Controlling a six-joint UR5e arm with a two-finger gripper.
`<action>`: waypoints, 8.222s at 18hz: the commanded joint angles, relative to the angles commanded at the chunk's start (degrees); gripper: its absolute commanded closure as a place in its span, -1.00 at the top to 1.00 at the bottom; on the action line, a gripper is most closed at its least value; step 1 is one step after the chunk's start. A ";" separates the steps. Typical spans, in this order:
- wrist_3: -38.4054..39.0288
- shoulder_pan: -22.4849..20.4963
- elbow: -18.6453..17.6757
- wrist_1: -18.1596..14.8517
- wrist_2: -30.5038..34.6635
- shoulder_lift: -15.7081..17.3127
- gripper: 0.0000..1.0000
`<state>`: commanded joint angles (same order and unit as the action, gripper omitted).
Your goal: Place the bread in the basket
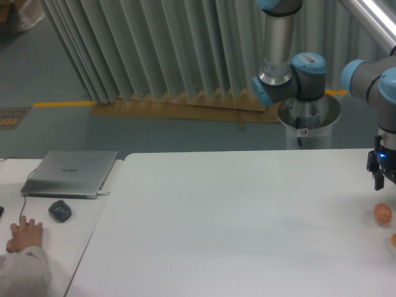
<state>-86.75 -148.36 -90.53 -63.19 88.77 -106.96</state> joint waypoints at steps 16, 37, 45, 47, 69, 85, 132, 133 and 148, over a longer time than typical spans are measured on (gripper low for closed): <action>0.09 -0.35 3.60 2.11 0.09 -5.71 1.00; 0.53 -2.11 7.12 8.61 4.66 -13.97 1.00; 0.97 -2.02 7.47 8.61 4.83 -14.94 1.00; 0.97 -2.02 7.56 8.61 4.83 -15.29 1.00; 0.79 -1.93 7.38 9.93 5.27 -17.05 1.00; 2.90 -1.58 7.47 9.67 5.36 -16.44 0.17; -0.78 -4.12 5.01 -6.33 2.03 -2.29 -0.40; -1.57 -4.30 5.01 -6.59 1.85 -2.20 -0.40; -42.68 -19.77 5.01 -10.73 -1.41 -0.26 -0.40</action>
<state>-129.43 -168.13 -85.52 -73.92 87.36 -107.22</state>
